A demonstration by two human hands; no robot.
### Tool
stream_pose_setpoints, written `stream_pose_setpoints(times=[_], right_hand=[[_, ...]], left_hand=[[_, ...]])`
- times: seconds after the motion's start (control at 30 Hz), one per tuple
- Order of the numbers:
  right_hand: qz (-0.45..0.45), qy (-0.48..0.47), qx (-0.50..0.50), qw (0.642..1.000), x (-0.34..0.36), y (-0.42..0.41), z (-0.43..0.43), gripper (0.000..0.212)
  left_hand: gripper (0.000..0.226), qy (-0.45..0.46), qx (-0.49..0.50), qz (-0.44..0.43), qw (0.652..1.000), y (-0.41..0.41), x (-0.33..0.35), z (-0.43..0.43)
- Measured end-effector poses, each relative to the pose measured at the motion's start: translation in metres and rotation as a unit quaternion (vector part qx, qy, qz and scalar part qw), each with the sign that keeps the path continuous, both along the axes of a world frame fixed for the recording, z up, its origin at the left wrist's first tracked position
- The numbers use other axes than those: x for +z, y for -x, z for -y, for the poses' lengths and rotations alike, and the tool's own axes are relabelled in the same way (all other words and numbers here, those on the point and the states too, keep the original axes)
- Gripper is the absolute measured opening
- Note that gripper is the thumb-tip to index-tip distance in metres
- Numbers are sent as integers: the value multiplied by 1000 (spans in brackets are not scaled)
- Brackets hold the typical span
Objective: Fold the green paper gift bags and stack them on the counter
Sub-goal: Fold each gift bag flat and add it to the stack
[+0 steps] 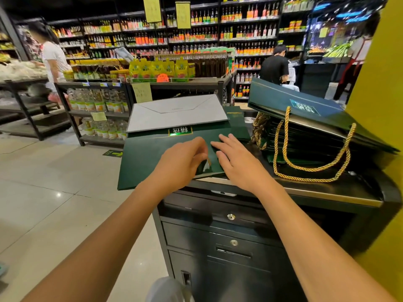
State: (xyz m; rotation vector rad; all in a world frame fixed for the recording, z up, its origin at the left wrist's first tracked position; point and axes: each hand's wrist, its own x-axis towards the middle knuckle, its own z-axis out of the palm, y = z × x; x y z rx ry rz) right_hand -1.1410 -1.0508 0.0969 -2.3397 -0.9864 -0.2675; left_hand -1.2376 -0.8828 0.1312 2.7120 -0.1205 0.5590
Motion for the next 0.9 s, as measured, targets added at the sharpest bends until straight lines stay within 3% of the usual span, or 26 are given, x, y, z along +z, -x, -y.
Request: stream_pose_setpoints(times=[0.07,0.13,0.23,0.33,0.43,0.53,0.67,0.8,0.9], right_hand=[[0,-1,-1,1000,0,0,0,44],[-2,1,-2,1000,0,0,1,45],[-4,-1,-3,1000,0,-1,1,45],[-9,-9,-3,1000,1,-1,1,45],[-5,-2,-3,1000,0,-1,1,45],[-3,3,0,1000,-1,-2,2,46],[-4,3,0,1000,-1,-1,1,46],[-3,4,0,1000,-1,-1,1,46],[-4,4,1,1000,-1,-1,1,46]], left_hand=[[9,75,-10,1,997,2,4,-3],[12,219,-36,5,975,5,11,-4],[12,438,-33,25,898,9,24,-7],[9,533,-17,35,845,11,28,-14],[11,489,-21,28,872,16,26,-21],[17,365,-26,29,930,23,24,-32],[21,208,-8,0,978,39,22,-60],[32,51,-13,-82,995,59,19,-81],[36,-20,-7,-85,996,65,15,-86]])
